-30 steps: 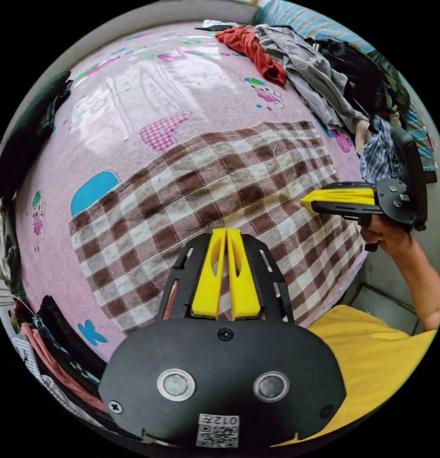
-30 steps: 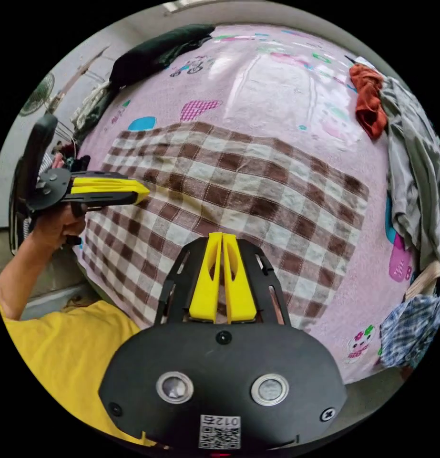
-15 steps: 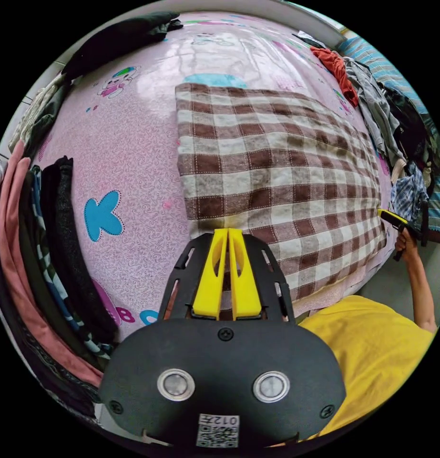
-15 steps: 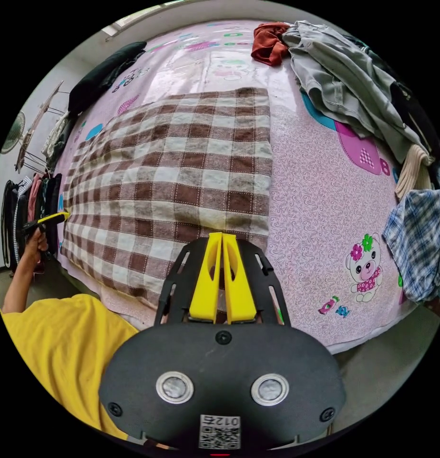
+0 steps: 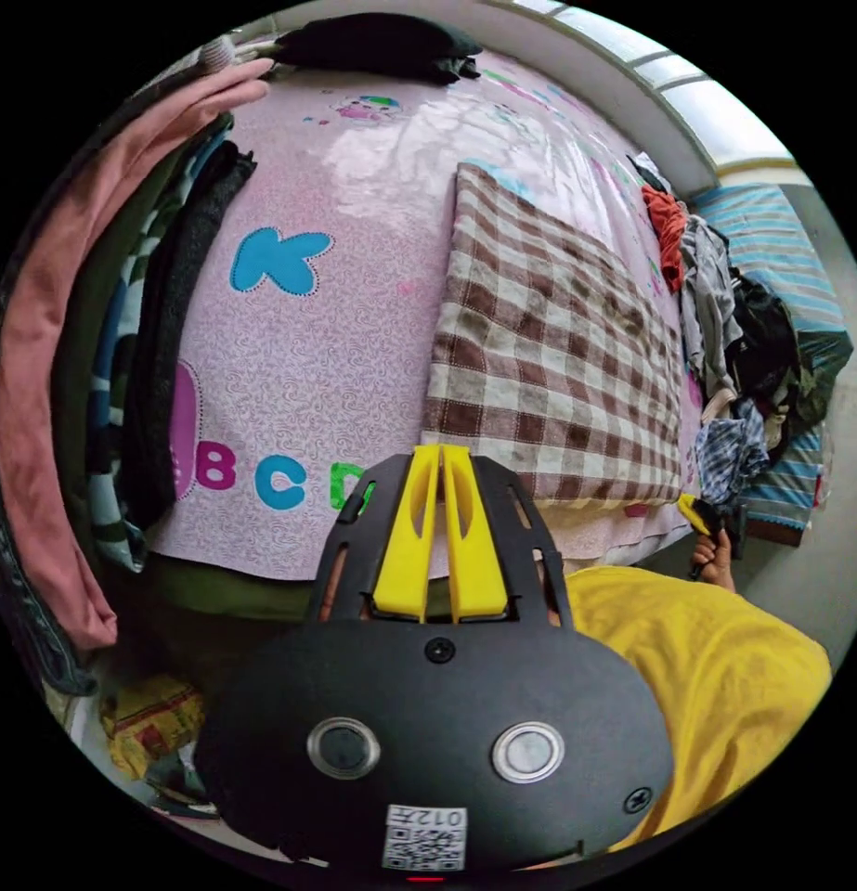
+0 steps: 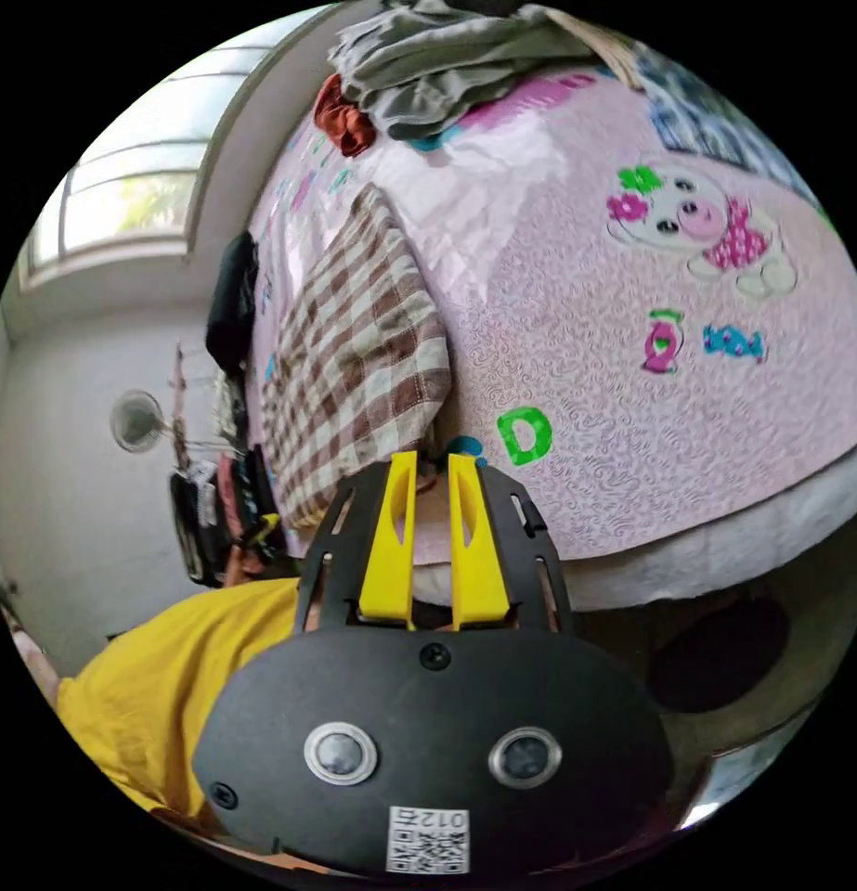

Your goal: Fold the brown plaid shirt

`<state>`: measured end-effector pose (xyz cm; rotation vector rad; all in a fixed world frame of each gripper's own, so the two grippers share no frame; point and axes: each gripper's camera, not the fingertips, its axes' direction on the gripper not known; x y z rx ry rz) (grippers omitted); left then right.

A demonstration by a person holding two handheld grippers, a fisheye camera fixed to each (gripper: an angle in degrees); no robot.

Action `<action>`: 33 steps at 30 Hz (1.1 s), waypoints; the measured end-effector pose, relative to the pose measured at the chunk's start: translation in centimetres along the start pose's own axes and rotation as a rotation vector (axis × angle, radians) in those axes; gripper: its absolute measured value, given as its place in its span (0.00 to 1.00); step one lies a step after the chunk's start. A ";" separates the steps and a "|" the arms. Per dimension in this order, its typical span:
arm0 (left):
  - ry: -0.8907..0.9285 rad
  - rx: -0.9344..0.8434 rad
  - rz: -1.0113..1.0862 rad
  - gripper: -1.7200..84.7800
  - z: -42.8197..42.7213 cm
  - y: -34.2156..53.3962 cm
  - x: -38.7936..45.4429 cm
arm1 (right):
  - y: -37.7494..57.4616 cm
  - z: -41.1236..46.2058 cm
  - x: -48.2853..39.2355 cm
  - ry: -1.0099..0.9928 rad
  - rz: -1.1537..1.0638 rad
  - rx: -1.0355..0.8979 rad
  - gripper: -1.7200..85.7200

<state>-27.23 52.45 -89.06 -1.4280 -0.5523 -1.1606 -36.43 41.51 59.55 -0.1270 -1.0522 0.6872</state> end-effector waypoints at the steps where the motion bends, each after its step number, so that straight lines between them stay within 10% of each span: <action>1: 0.032 -0.004 -0.005 0.03 0.3 0.3 -0.6 | 0.1 -0.2 1.0 -0.059 0.028 0.019 0.06; 9: 0.052 -0.054 -0.005 0.03 2.5 0.9 -2.5 | -0.2 0.8 2.8 -0.133 0.029 -0.054 0.03; 26: -0.226 0.166 0.154 0.02 -3.4 4.1 3.9 | 3.6 1.7 -6.5 0.407 -0.338 0.139 0.02; 33: -0.394 -0.085 0.253 0.02 2.3 2.4 7.9 | 3.4 9.9 -10.4 0.530 -0.484 -0.049 0.02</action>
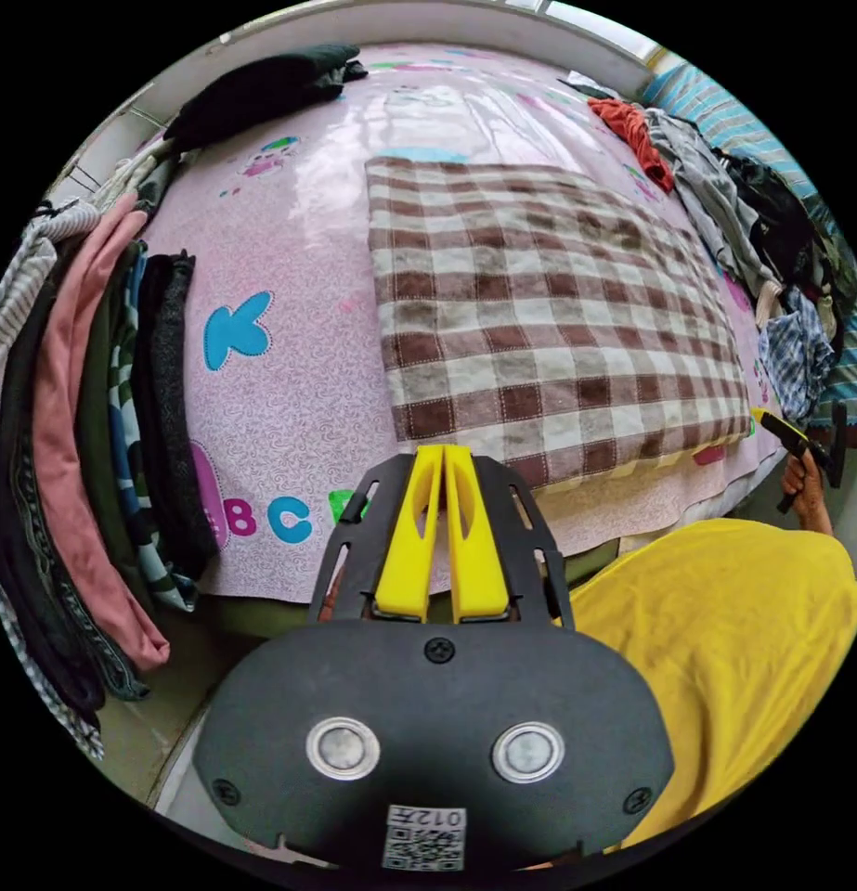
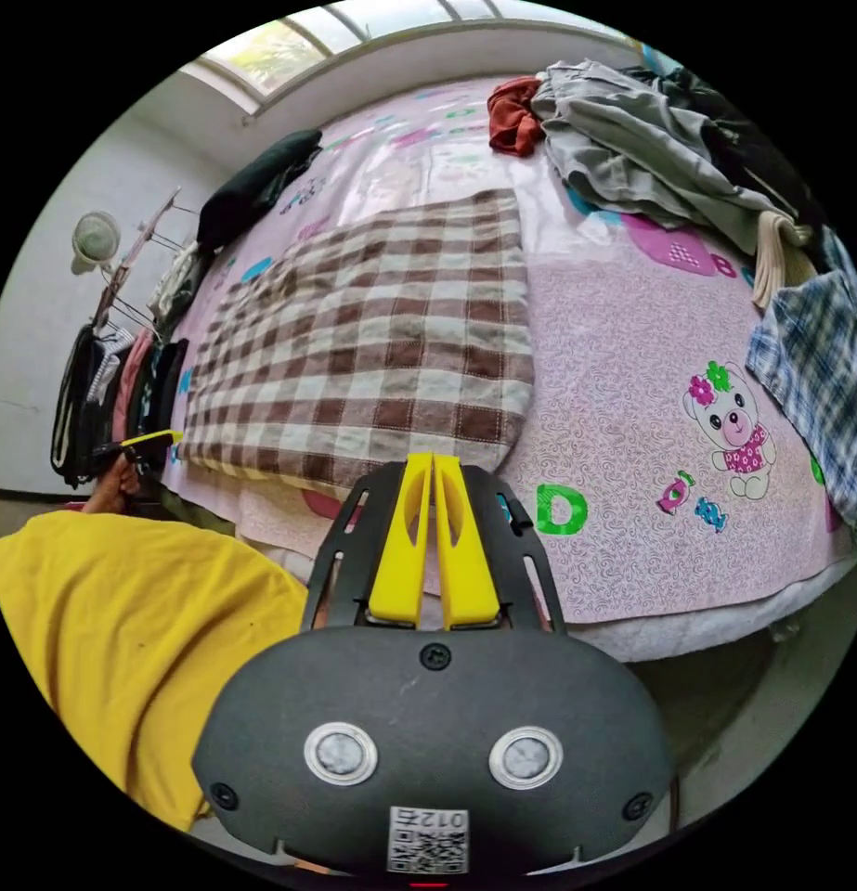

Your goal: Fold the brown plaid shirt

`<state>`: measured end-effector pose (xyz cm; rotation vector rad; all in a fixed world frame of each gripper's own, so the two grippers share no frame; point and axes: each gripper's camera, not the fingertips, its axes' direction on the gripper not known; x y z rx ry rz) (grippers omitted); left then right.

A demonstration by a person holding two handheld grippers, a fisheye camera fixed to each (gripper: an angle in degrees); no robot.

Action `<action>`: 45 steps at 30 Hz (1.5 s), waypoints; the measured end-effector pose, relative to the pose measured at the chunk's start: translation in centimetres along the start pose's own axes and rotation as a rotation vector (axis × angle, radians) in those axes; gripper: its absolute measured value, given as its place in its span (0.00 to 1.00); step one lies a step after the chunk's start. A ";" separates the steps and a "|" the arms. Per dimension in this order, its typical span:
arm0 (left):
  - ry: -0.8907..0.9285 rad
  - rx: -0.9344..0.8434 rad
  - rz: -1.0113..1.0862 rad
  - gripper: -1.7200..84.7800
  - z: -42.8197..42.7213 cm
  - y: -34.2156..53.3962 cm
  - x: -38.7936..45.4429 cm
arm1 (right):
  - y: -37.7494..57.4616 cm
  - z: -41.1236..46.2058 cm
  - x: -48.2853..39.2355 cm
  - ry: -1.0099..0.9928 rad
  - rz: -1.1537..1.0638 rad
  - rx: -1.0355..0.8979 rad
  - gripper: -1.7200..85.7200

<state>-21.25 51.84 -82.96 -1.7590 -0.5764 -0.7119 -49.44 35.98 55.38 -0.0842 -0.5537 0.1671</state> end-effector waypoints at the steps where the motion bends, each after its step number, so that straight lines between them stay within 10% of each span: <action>1: -0.011 -0.018 0.002 0.02 0.6 0.1 0.1 | -0.3 1.1 -0.2 0.033 0.009 -0.038 0.02; 37: -0.034 0.128 -0.120 0.02 -14.2 -14.8 2.9 | -14.2 8.7 -19.4 0.185 -0.177 -0.211 0.02; 45: 0.009 0.091 0.185 0.02 -15.0 -17.8 12.8 | -20.3 11.1 -23.5 0.132 -0.234 -0.139 0.02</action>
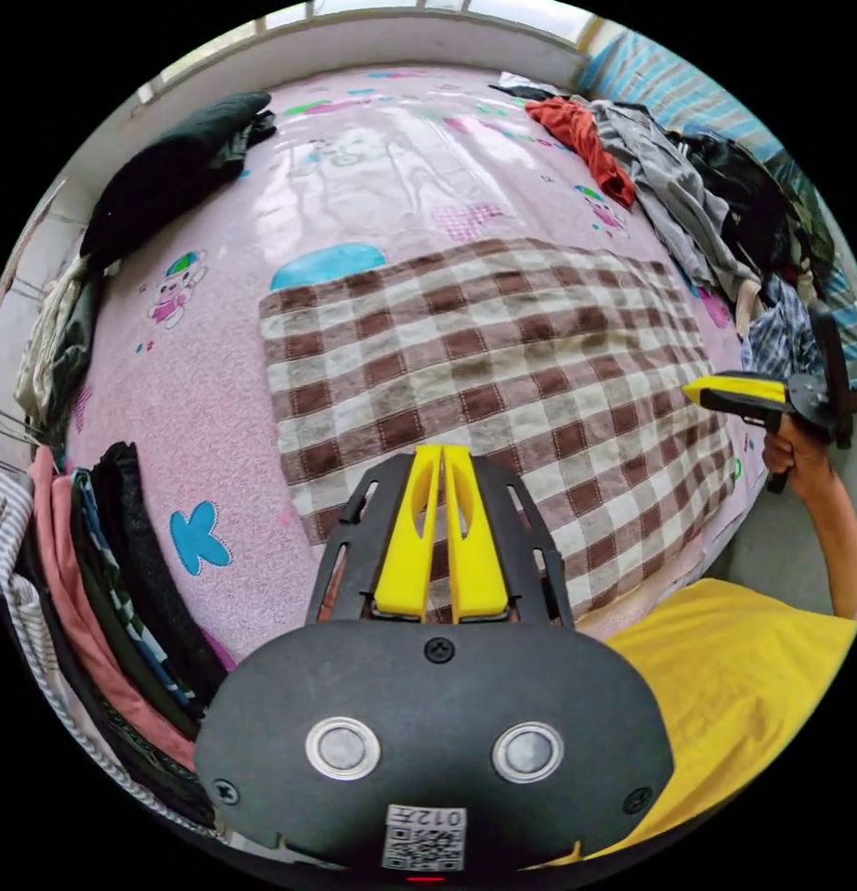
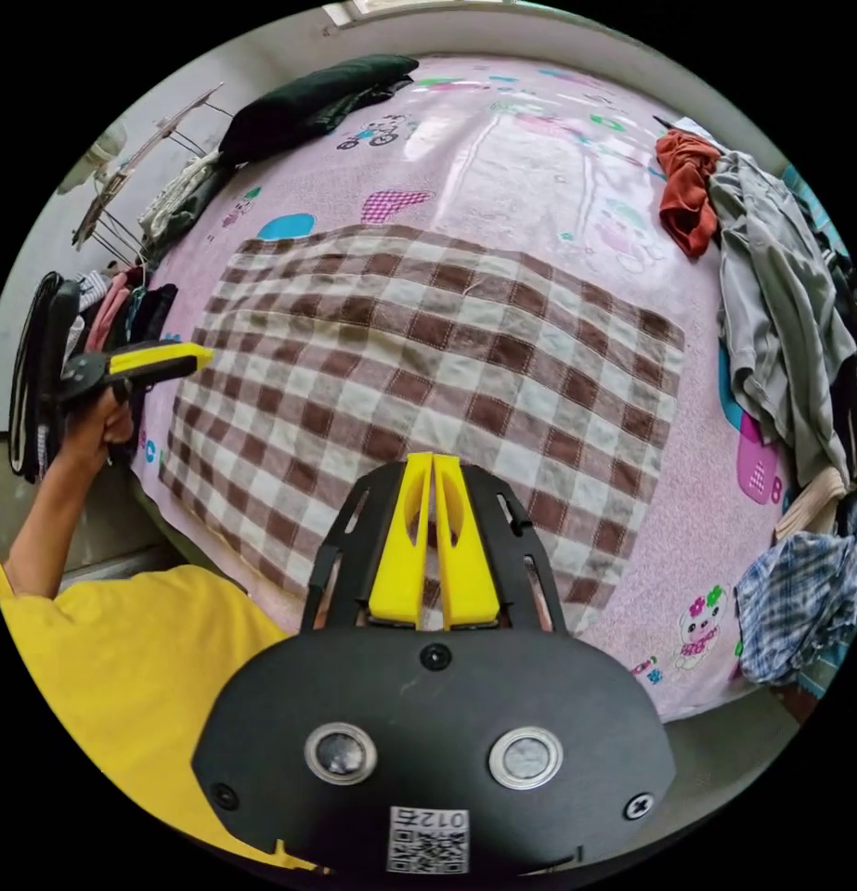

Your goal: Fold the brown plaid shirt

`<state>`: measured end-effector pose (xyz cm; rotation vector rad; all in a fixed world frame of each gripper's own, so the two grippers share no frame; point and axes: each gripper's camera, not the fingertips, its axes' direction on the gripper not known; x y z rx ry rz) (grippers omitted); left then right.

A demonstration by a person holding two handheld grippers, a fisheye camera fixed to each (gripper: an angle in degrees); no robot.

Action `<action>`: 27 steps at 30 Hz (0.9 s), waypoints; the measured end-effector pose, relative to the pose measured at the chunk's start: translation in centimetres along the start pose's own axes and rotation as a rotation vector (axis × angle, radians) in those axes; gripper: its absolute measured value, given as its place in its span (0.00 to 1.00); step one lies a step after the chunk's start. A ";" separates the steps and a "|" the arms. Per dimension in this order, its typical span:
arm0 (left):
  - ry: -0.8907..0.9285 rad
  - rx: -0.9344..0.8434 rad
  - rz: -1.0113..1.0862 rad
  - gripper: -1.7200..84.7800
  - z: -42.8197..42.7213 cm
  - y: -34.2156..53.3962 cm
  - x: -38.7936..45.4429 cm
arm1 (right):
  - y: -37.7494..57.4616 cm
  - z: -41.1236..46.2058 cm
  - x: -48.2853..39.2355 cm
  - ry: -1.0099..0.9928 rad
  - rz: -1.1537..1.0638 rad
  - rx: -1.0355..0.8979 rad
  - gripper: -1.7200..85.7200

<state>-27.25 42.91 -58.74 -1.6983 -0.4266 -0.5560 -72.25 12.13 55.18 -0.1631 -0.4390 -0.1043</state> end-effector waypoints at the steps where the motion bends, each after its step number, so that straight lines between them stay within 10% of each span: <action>1: -0.021 -0.032 -0.002 0.02 0.6 -0.5 0.4 | -0.8 1.0 -0.1 0.027 0.004 -0.030 0.02; 22: 0.248 -0.132 0.345 0.02 -5.5 -3.8 10.4 | 8.1 5.2 -0.1 -0.293 0.050 -0.044 0.02; 27: 0.080 -0.167 0.404 0.02 -3.4 -2.3 13.4 | 10.0 8.5 0.0 -0.217 0.057 -0.031 0.02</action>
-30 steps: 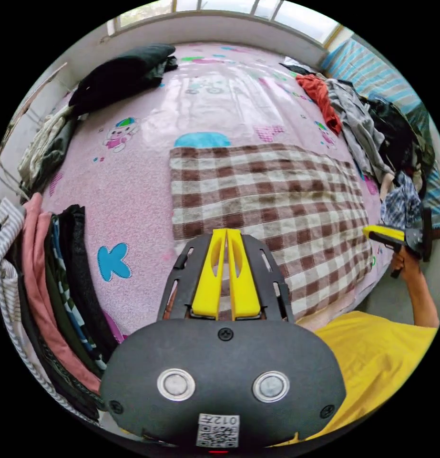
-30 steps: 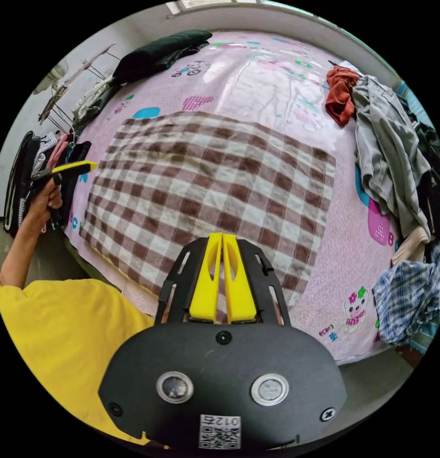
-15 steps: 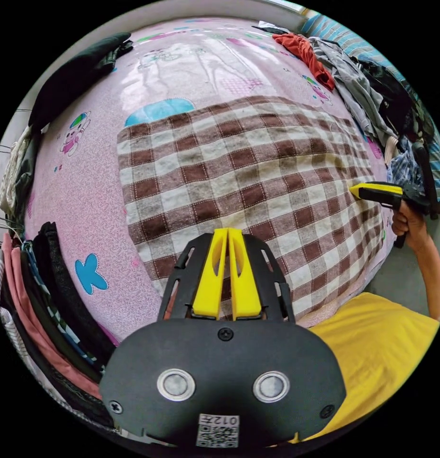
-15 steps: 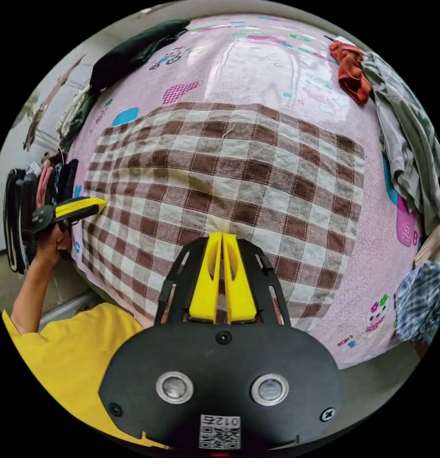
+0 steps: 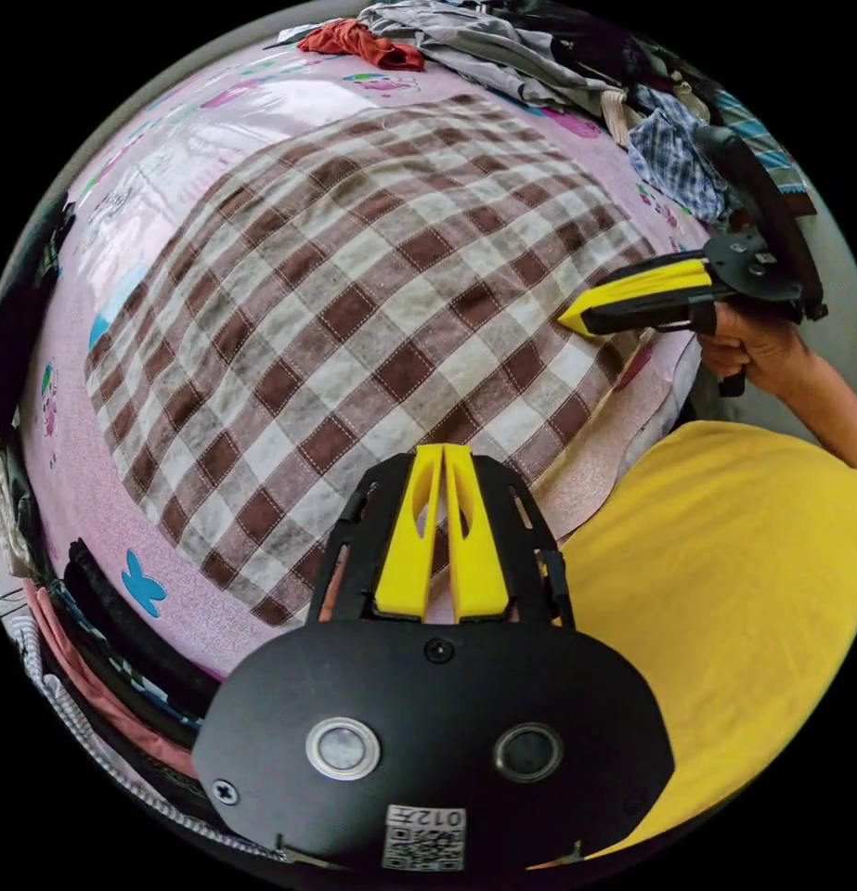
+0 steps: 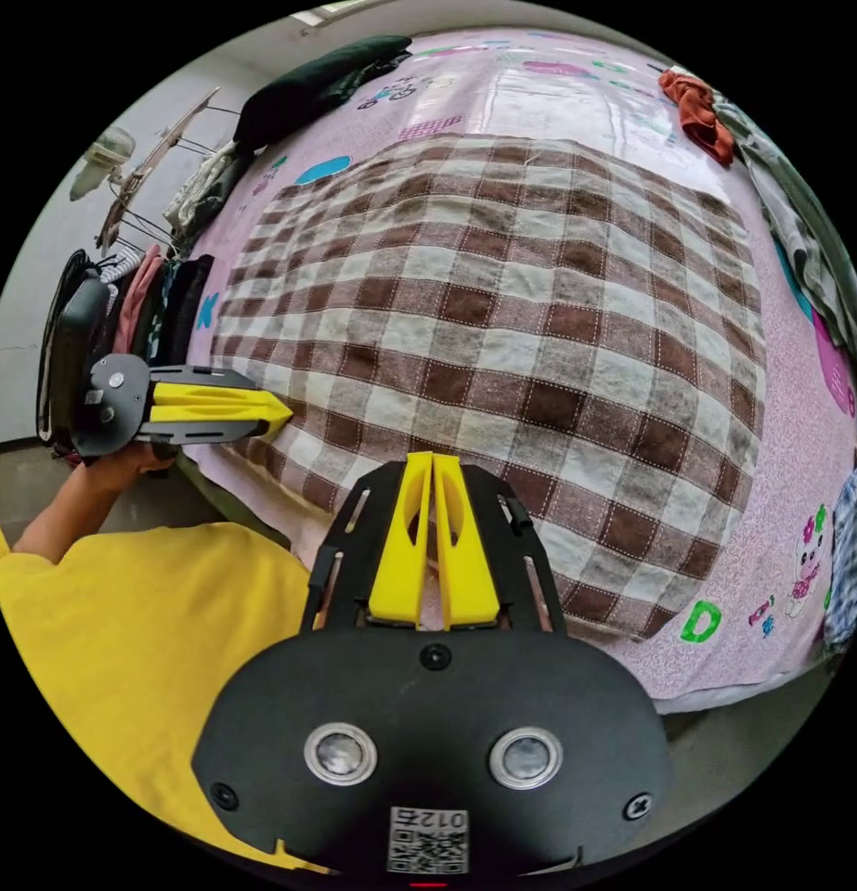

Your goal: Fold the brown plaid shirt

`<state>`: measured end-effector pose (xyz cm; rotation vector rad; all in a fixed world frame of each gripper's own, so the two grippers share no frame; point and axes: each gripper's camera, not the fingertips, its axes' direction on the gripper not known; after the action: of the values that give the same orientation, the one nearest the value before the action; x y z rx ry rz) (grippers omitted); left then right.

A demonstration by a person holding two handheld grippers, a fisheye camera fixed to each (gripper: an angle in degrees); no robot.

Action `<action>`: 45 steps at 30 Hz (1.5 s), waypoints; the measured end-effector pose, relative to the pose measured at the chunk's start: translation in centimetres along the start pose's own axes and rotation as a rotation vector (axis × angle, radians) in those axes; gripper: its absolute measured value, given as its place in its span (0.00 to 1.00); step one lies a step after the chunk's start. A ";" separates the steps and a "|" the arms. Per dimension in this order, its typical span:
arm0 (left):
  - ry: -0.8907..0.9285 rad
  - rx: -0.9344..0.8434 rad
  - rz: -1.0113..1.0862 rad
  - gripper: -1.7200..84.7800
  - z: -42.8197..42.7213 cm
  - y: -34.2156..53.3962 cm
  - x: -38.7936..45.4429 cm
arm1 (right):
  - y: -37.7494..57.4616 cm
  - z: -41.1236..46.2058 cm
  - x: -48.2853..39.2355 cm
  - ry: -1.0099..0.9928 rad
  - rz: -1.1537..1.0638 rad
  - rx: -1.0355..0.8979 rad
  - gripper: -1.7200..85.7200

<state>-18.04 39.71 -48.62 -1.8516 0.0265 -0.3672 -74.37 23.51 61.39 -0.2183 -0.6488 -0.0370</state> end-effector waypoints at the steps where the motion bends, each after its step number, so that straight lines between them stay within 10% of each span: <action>1: 0.015 0.008 -0.017 0.02 0.0 -0.1 -0.2 | 0.2 0.2 0.6 -0.020 0.022 0.004 0.02; 24: 0.163 -0.013 0.303 0.02 -4.1 -9.8 4.4 | 12.8 3.3 7.8 -0.226 0.403 0.121 0.02; 29: 0.096 0.075 0.300 0.03 -7.0 -11.9 1.3 | 20.8 5.1 11.3 -0.617 0.695 0.293 0.05; 45: 0.120 -0.009 0.231 0.20 -12.0 -42.1 -13.2 | 25.8 10.1 17.3 -0.891 0.838 0.463 0.11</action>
<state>-40.80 44.35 -9.21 -1.8105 0.3220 -0.3156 -63.95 51.40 74.74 -0.0313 -1.3768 1.0589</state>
